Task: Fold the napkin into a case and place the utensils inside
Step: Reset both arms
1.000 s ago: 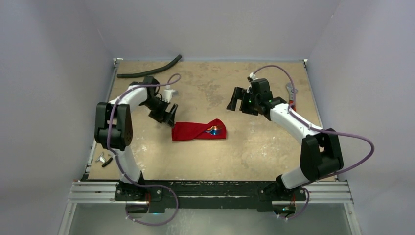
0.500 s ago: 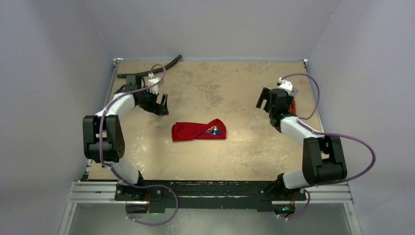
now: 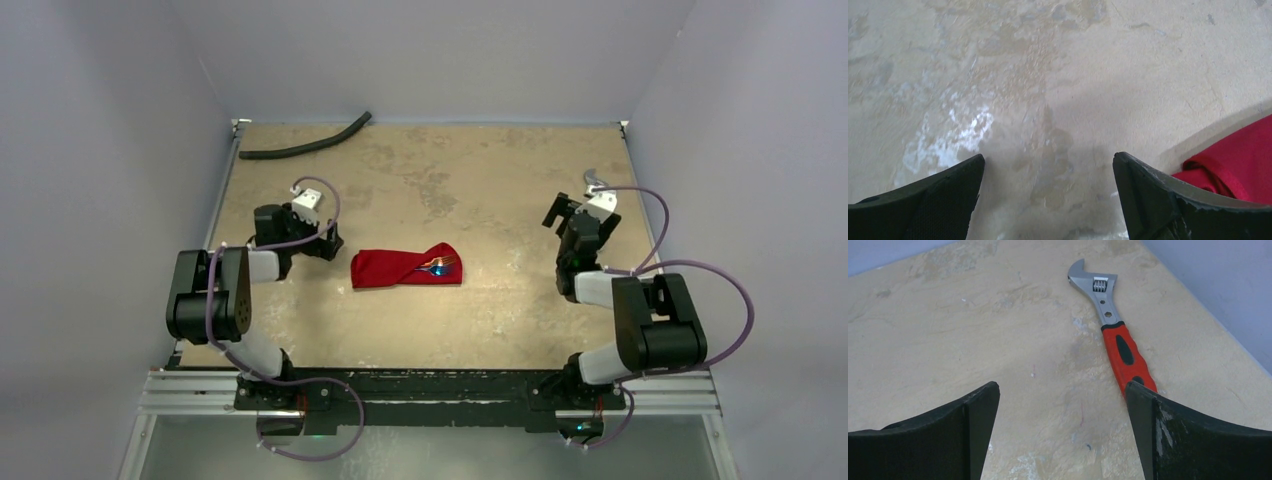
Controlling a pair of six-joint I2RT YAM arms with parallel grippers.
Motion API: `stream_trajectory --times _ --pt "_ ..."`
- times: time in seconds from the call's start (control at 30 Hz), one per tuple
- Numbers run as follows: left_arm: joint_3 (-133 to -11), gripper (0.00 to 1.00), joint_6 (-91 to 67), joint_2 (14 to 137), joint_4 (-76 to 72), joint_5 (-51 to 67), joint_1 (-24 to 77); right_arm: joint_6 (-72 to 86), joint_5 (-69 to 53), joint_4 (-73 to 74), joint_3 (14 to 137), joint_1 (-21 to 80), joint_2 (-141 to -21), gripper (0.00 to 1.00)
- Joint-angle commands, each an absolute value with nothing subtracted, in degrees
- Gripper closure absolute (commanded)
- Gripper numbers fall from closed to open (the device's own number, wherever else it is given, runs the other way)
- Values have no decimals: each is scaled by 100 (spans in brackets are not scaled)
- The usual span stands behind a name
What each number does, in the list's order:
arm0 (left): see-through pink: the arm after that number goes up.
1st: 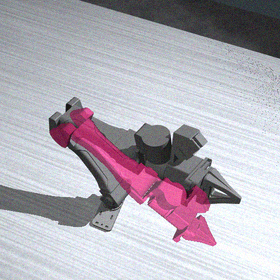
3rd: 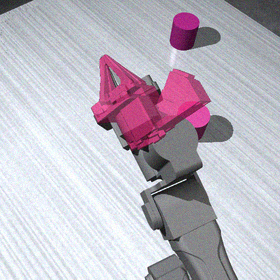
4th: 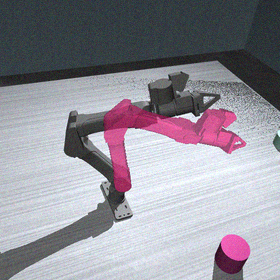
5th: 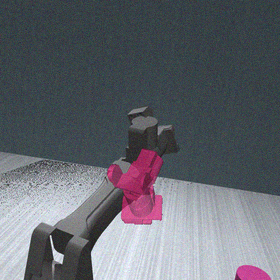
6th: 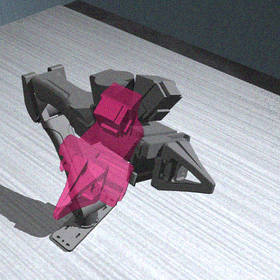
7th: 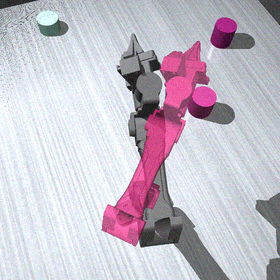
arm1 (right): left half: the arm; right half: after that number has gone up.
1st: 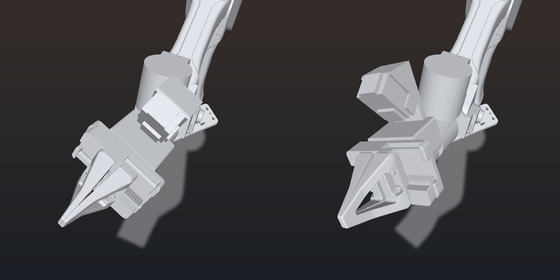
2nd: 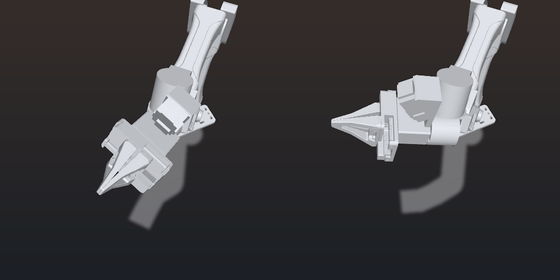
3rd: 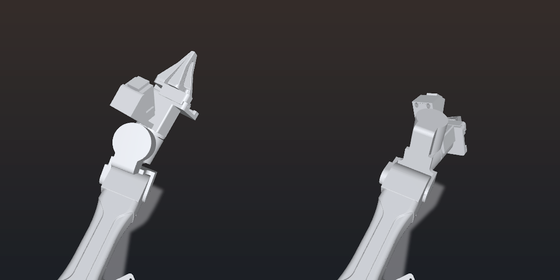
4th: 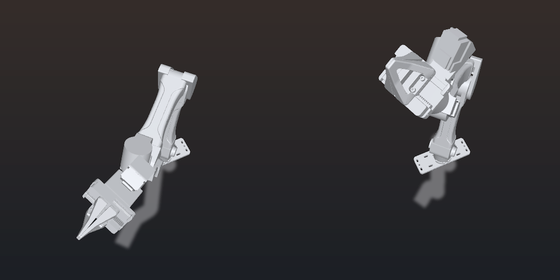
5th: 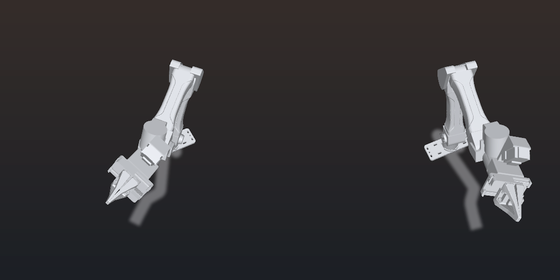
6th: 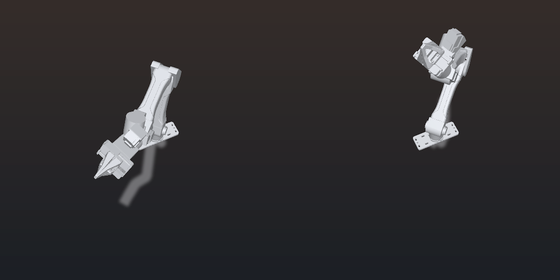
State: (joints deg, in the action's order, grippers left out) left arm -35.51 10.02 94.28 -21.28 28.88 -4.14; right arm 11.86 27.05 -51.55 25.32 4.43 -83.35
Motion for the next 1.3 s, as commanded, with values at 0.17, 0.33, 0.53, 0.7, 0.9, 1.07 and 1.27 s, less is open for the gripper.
stream_trajectory --times 0.17,0.33,0.53,0.7,0.9,1.07,1.27 --pt "-2546 1 179 9539 -5717 2798 -572 594 2413 -7586 2160 350 -8743 1" --pt "-1591 1 168 9213 -7054 2526 -573 289 1818 -9182 1270 367 -8909 1" --pt "-1109 2 86 9113 -7835 2227 -546 167 1916 -9178 1487 480 -9023 1" --pt "-722 1 48 9182 -8586 1721 -437 21 1768 -9753 1193 533 -8997 1" --pt "-1511 1 159 9408 -7132 542 -45 -71 1849 -9610 1252 563 -9019 1" --pt "-1503 1 41 9548 -7473 498 -44 223 1510 -8828 1575 435 -9010 1" --pt "-1533 2 71 9442 -7217 476 -44 140 1659 -9078 1496 438 -8987 1"
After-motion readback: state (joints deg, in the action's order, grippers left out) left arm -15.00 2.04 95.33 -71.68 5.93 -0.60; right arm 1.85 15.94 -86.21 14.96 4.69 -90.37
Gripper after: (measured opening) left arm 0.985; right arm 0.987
